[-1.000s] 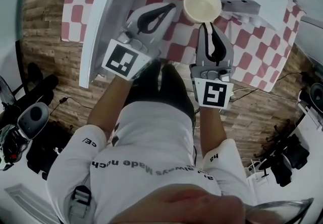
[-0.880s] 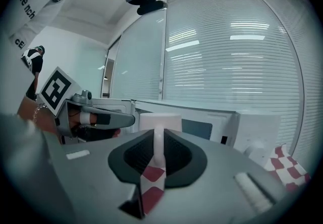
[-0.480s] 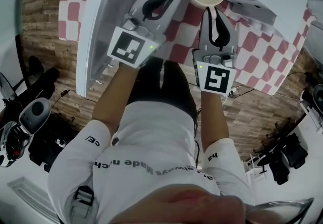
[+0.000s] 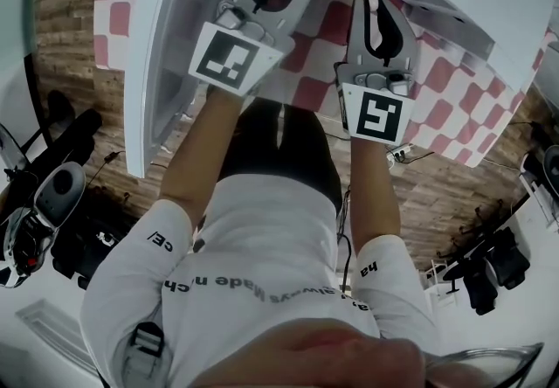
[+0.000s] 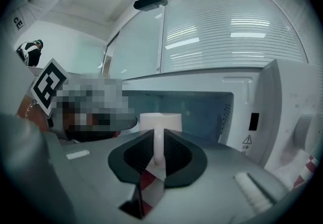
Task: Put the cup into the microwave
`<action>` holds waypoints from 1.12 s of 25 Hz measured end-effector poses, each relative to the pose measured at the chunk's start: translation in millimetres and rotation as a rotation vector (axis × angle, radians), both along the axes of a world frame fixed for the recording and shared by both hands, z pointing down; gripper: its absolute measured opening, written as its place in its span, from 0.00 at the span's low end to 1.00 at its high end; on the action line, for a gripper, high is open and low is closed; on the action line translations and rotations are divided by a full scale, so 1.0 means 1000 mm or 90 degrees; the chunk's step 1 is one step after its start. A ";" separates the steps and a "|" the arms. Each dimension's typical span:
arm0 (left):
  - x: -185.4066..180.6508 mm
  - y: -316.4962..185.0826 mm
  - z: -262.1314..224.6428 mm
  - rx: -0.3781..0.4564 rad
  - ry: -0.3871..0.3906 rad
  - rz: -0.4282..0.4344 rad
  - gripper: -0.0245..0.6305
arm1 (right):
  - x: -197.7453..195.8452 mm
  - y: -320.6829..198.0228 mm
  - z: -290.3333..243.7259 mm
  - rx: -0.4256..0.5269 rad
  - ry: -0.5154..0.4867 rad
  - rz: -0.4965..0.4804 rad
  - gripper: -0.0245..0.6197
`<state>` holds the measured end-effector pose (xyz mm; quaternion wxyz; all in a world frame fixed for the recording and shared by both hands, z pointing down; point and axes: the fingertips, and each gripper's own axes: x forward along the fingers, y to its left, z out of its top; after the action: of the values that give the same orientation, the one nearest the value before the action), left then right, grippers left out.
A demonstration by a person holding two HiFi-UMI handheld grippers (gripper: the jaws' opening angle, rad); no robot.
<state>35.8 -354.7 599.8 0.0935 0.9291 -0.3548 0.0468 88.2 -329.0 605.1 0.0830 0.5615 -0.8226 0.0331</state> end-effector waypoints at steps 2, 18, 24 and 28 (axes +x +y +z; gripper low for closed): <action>0.001 -0.007 0.004 0.005 -0.005 -0.001 0.04 | 0.000 -0.007 0.005 -0.005 0.000 0.001 0.10; 0.008 -0.044 0.023 0.020 -0.023 -0.007 0.04 | 0.008 -0.049 0.025 0.008 -0.009 0.020 0.10; 0.013 -0.054 0.026 0.039 -0.044 0.000 0.04 | 0.008 -0.060 0.030 0.012 -0.016 0.033 0.10; 0.014 -0.058 0.031 0.038 -0.052 -0.002 0.04 | 0.006 -0.065 0.034 0.012 -0.013 0.033 0.10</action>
<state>50.0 -412.4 630.4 0.0514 0.9282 -0.3611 0.0737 94.1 -394.4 639.2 0.0679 0.5833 -0.8087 0.0332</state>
